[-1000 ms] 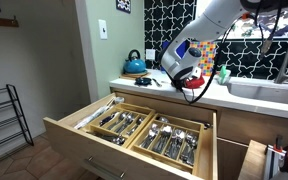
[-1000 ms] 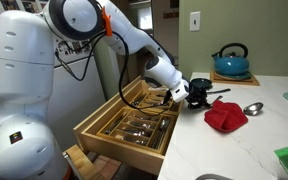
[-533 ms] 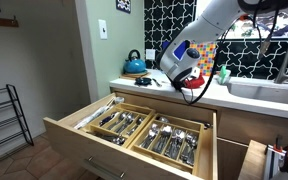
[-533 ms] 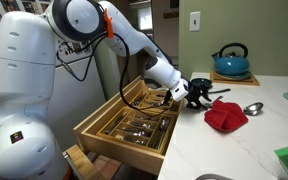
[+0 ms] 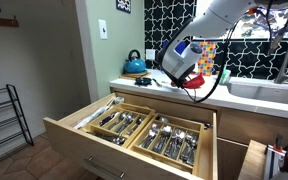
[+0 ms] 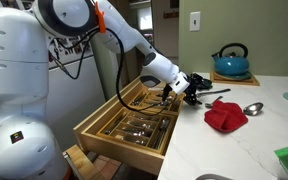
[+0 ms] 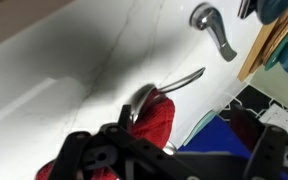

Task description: Remove a teaspoon from the drawer and put it on the counter

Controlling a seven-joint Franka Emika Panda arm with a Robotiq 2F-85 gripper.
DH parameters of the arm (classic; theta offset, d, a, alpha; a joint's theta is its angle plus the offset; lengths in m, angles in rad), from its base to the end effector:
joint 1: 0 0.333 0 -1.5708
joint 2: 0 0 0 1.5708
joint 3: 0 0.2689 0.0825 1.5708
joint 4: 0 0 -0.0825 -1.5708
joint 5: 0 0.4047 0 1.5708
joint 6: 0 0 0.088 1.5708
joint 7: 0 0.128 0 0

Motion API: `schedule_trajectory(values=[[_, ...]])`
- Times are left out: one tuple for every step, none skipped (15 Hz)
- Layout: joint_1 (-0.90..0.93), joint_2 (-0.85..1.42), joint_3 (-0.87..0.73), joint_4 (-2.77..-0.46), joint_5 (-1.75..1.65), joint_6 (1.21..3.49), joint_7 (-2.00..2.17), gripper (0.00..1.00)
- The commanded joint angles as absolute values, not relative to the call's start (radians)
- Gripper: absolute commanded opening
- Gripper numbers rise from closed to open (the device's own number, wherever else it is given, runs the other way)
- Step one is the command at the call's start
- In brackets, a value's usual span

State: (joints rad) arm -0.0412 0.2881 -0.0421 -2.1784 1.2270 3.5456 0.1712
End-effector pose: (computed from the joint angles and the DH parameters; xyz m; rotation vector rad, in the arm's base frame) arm 0.5473 -0.1695 0.2674 -1.8547 1.9353 -1.2464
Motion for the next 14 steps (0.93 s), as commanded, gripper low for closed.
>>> schedule_trajectory(values=[[-0.047, 0.113, -0.04, -2.346, 1.209, 3.392, 0.06, 1.0], [-0.046, 0.078, -0.045, -2.376, 1.208, 3.353, 0.02, 1.0], [-0.043, 0.035, -0.054, -2.411, 1.207, 3.315, -0.027, 1.0], [-0.045, -0.002, -0.061, -2.44, 1.198, 3.276, -0.066, 1.0], [-0.055, -0.037, -0.065, -2.487, 1.103, 3.256, -0.021, 1.0], [-0.061, -0.072, -0.07, -2.515, 1.068, 3.223, -0.038, 1.0], [-0.069, -0.103, -0.077, -2.54, 1.015, 3.197, -0.035, 1.0], [-0.078, -0.133, -0.084, -2.565, 0.961, 3.163, -0.036, 1.0], [-0.088, -0.158, -0.091, -2.58, 0.908, 3.132, -0.032, 1.0], [-0.1, -0.183, -0.1, -2.594, 0.849, 3.083, -0.031, 1.0], [-0.111, -0.205, -0.108, -2.601, 0.788, 3.036, -0.028, 1.0], [-0.16, -0.229, -0.075, -2.606, 0.712, 2.996, -0.002, 1.0], [-0.186, -0.248, -0.063, -2.606, 0.637, 2.962, 0.024, 1.0], [-0.215, -0.274, -0.049, -2.603, 0.564, 2.918, 0.045, 1.0]])
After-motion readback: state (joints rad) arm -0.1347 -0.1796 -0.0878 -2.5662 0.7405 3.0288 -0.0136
